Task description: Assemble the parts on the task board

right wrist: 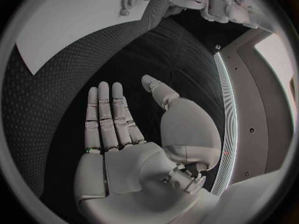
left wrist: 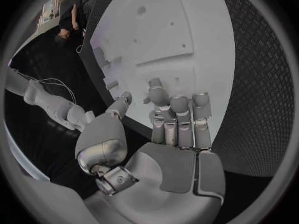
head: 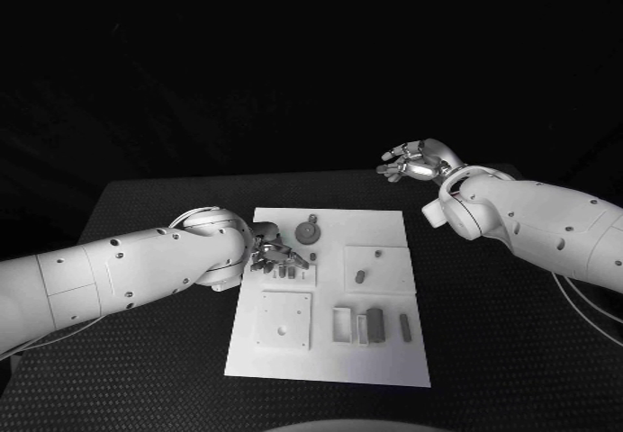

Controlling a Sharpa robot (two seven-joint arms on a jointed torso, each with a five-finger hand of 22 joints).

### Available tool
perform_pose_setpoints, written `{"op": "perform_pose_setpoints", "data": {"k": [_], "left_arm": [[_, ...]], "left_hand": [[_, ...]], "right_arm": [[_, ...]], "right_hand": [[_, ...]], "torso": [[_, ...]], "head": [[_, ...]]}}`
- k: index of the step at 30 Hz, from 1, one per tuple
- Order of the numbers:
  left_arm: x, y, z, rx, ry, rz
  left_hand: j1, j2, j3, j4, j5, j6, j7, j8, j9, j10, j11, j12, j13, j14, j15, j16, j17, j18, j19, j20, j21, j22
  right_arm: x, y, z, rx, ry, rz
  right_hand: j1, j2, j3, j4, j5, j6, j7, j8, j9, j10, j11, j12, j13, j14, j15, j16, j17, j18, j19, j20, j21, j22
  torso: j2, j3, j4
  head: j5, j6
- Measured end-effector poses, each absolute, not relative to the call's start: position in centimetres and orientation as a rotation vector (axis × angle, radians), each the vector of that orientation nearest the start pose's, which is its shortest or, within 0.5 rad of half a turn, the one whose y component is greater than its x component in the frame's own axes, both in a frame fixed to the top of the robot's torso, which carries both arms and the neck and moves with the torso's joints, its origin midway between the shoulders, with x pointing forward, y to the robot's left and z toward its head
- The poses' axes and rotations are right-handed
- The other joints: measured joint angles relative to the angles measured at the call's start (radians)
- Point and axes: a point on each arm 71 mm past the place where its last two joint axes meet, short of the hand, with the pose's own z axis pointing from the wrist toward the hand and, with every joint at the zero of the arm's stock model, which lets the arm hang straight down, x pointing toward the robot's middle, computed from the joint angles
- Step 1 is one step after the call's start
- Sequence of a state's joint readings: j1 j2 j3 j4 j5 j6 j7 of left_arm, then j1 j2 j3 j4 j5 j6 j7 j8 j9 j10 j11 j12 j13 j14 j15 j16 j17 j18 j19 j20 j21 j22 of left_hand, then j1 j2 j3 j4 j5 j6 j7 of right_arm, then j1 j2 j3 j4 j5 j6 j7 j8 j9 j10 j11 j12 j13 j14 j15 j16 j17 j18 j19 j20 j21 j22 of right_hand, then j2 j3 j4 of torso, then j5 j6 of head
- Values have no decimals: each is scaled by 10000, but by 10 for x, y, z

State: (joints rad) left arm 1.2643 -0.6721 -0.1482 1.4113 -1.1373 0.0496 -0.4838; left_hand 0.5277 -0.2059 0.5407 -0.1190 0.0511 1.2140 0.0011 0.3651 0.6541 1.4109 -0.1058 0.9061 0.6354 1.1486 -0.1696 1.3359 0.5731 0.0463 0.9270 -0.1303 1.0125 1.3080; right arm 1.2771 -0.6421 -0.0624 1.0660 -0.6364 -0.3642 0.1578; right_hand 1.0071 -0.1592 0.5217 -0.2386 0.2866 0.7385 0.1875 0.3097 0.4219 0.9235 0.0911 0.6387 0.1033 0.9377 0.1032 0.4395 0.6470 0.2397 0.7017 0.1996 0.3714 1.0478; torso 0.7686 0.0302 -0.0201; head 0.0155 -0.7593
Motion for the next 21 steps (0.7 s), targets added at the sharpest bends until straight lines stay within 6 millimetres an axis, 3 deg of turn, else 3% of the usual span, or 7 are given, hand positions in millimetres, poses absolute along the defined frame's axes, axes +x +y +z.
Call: {"op": "perform_pose_setpoints", "data": {"k": [5, 8, 12, 17, 21], "left_arm": [[497, 168, -227, -854, 22420, -4098], [502, 172, -221, -1091, 22261, -4169], [515, 182, -206, -1448, 21878, -4078], [535, 195, -184, -1830, 21298, -3927], [546, 198, -177, -2010, 21035, -3862]], "left_hand": [[48, 86, -94, -96, 0, 0, 0, 0, 0, -31, -31, 0, 0, 0, 0, 0, 0, 0, 0, 0, -25, 0], [255, 602, -319, -500, 0, -156, 54, -32, -16, -178, 42, -166, -30, -145, -40, -41, -63, 1, -59, 17, -121, 0], [685, 1081, -382, -1067, 138, -985, 338, -577, -293, -582, 339, -535, -235, -511, 111, -371, -227, -1, -384, 89, -406, -1], [948, 1072, -447, -1311, 193, -1548, 615, -847, -445, -921, 571, -923, -451, -848, 382, -677, -388, 0, -674, 202, -771, -107], [948, 1072, -464, -1294, 193, -1692, 668, -893, -459, -963, 612, -1072, -546, -899, 431, -810, -467, -1, -715, 213, -922, -172]], "right_arm": [[575, -245, -171, 5942, 15291, 9266], [575, -245, -171, 5948, 15288, 9254], [575, -247, -171, 5965, 15275, 9215], [576, -250, -171, 5990, 15256, 9160], [576, -251, -171, 5999, 15250, 9142]], "right_hand": [[0, 0, 0, 0, 0, -5, 5, 0, -9, 0, 0, 0, 1, 0, 0, 0, 0, 0, 0, 0, 0, 9], [0, 0, 0, 0, 0, -7, 7, 0, -9, 0, 0, 0, 1, 0, 0, 0, 0, 0, 0, 0, -33, 10], [0, 0, 0, 0, 0, -13, 13, 0, -9, 0, 0, 0, -11, 0, 0, 0, -1, 0, 0, 0, -39, 18], [0, 0, 0, 0, 0, -16, 16, 0, -9, 0, 0, 0, -11, 0, 0, 0, 0, 1, 0, 0, -39, 18], [0, 0, 0, 0, 0, -17, 17, 0, -9, 0, 0, 0, -10, 0, 0, 0, 7, 1, 0, 0, -39, 18]], "torso": [[-2, 9, 3], [-3, 11, 4], [-3, 11, 4], [-3, 7, -2], [0, 3, -3]], "head": [[10, 30], [15, 79], [17, 209], [33, 335], [35, 379]]}}
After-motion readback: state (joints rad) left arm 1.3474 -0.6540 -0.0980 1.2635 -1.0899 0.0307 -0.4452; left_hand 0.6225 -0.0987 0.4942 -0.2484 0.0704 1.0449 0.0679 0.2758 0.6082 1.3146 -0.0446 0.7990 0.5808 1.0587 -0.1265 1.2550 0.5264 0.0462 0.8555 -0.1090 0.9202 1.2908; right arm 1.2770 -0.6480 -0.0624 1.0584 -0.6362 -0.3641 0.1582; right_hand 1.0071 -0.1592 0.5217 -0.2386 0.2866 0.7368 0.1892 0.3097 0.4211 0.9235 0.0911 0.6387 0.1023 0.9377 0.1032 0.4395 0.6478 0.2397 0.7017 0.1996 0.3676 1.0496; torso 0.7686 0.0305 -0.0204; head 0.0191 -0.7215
